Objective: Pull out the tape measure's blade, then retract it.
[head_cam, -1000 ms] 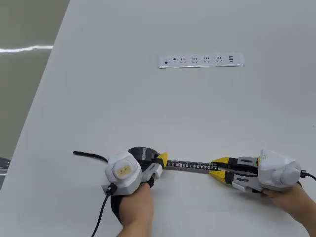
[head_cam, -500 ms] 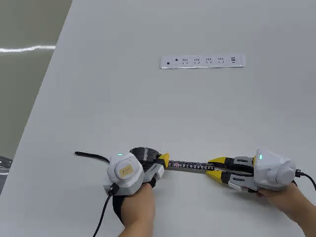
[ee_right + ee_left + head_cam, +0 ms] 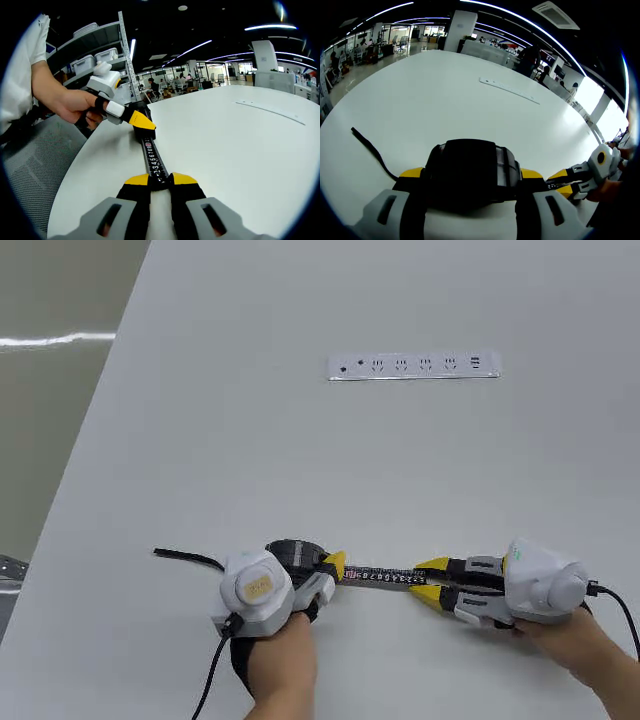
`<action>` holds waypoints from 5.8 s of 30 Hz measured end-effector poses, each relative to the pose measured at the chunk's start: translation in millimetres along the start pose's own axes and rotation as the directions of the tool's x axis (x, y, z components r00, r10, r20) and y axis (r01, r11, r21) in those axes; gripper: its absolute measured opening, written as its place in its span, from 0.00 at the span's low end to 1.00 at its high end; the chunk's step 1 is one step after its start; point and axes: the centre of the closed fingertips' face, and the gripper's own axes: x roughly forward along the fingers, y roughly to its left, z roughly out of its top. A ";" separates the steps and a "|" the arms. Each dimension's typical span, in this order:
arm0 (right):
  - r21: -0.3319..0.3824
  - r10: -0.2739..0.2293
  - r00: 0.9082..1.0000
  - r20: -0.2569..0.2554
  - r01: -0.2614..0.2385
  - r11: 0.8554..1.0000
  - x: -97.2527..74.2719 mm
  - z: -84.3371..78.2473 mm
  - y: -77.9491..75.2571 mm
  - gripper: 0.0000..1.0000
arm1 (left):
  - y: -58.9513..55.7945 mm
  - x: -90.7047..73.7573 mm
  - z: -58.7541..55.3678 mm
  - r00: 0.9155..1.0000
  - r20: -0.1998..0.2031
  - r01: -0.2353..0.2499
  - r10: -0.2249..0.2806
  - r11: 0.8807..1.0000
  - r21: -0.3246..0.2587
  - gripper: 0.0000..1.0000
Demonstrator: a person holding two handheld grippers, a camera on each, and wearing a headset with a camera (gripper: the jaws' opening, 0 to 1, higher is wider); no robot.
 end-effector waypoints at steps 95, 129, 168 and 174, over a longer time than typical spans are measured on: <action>-0.033 0.098 0.995 -0.008 -0.098 0.995 84.6 28.4 20.4 0.13 | -0.5 -0.5 0.8 1.000 -0.013 0.003 -0.004 0.999 -0.039 0.69; -0.053 0.123 0.992 -0.016 -0.123 0.991 97.1 32.2 22.9 0.14 | 0.3 -0.3 1.9 1.000 -0.010 0.008 -0.009 0.998 -0.056 0.69; -0.052 0.089 0.996 -0.018 -0.090 0.995 94.9 33.2 23.3 0.22 | -1.2 -1.6 0.5 0.998 -0.030 0.050 -0.049 0.999 0.022 0.74; -0.048 0.086 0.996 -0.019 -0.087 0.995 94.3 33.0 23.7 0.22 | -0.8 -2.2 0.5 0.998 -0.029 0.051 -0.050 0.998 0.025 0.75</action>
